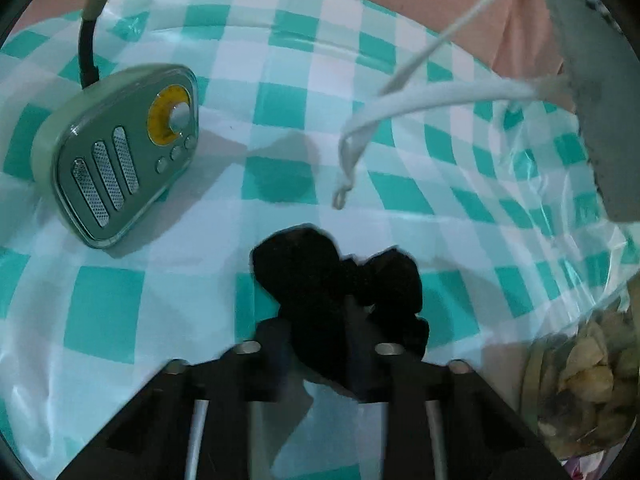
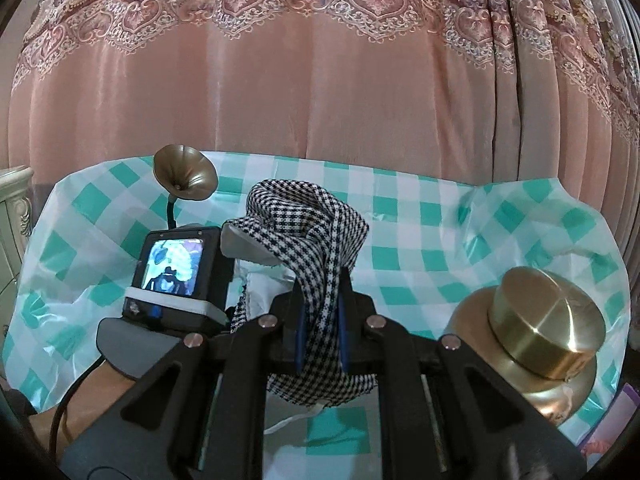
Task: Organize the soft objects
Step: 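Grasp the black fuzzy item with the left tool while the right tool holds the houndstooth item, then carry the houndstooth and black fuzzy items over the pink box with both tools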
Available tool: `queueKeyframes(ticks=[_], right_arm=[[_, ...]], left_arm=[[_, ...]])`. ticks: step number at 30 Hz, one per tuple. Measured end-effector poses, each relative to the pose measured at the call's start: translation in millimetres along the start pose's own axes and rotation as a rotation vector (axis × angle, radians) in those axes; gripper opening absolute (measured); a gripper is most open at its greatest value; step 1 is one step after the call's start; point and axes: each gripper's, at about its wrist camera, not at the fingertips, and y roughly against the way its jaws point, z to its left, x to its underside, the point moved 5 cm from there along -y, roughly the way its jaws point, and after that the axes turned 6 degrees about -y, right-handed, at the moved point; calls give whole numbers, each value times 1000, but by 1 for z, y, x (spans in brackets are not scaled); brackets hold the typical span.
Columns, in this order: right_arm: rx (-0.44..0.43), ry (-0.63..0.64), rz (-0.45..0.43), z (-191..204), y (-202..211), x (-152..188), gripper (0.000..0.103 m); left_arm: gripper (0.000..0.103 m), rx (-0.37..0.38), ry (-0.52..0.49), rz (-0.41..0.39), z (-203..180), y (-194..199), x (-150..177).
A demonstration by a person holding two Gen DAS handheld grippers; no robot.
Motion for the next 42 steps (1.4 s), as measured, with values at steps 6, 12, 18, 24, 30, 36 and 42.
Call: queueKeyframes(ticks=[6,12,18,24,30,36,42], right_arm=[[-18,-23,20,-8,11,1,16],[-48,-36,37,-11,30,4,16],[-65,-48,62,-20,53,12,16],[-99,-64,129,-32,75,26,16],[-127,-94,211,-50,93,41,16],[-131,-116,288,-76,108,57,16],[-100,-148,318,-117,130,69,16]], left_arm=[[13,58,46,-20,0,20,11],[13,66,53,-57,-7,61,25],[13,75,92,-102,-14,105,51],[13,98,167,-141,-17,142,85],[13,140,254,-184,-19,173,117],[13,164,269,-213,-34,198,137],[13,183,220,-206,-68,216,155]])
